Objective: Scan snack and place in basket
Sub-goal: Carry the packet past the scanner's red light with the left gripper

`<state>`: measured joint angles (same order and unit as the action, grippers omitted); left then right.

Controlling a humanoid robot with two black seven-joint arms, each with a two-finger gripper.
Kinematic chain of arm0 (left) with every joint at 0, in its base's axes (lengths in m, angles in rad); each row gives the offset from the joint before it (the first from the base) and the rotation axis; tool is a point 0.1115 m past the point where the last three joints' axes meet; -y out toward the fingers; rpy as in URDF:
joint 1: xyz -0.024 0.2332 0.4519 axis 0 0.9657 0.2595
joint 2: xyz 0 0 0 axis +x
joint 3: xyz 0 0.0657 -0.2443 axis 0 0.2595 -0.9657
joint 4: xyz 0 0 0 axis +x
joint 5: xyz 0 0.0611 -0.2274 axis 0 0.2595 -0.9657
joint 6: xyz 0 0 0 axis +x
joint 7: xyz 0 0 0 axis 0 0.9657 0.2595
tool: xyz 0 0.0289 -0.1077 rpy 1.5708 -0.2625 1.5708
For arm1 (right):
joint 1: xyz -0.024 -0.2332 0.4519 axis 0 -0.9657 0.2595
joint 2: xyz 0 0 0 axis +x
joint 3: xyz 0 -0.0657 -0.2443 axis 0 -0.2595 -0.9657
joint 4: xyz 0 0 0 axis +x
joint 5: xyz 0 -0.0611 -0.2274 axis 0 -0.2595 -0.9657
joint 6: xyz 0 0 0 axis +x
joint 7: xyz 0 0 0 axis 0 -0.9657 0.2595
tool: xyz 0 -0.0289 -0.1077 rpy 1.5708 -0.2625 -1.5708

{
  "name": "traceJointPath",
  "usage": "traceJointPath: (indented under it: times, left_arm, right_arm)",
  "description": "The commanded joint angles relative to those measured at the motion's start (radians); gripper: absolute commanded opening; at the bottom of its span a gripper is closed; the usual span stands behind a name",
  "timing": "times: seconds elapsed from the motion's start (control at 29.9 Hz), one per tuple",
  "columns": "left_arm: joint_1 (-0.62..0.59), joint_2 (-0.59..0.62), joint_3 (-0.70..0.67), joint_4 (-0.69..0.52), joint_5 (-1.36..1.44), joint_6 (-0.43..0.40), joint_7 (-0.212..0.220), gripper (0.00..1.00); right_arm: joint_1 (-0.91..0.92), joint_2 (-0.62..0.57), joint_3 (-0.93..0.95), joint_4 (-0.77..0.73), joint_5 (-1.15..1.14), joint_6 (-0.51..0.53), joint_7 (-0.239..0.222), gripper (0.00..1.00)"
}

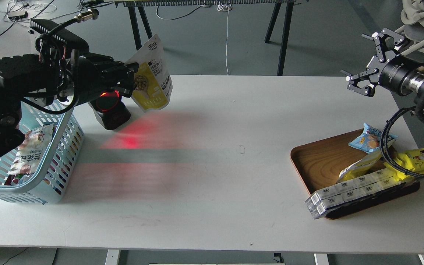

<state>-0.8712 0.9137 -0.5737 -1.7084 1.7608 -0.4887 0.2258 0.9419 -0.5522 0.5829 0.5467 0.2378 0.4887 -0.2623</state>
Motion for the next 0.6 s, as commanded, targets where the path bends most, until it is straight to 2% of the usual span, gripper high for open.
traceJointPath:
  times: [0.0, 0.57]
  left_arm:
    - [0.011, 0.004, 0.008, 0.001, -0.03, 0.0, 0.021, 0.01]
    - [0.08, -0.001, 0.009, 0.032, -0.038, 0.0, 0.026, 0.01]
  right_arm:
    - [-0.002, 0.0, 0.0, -0.001, 0.0, 0.0, 0.0, 1.0]
    - [-0.003, 0.003, 0.0, -0.001, 0.0, 0.0, 0.0, 1.0]
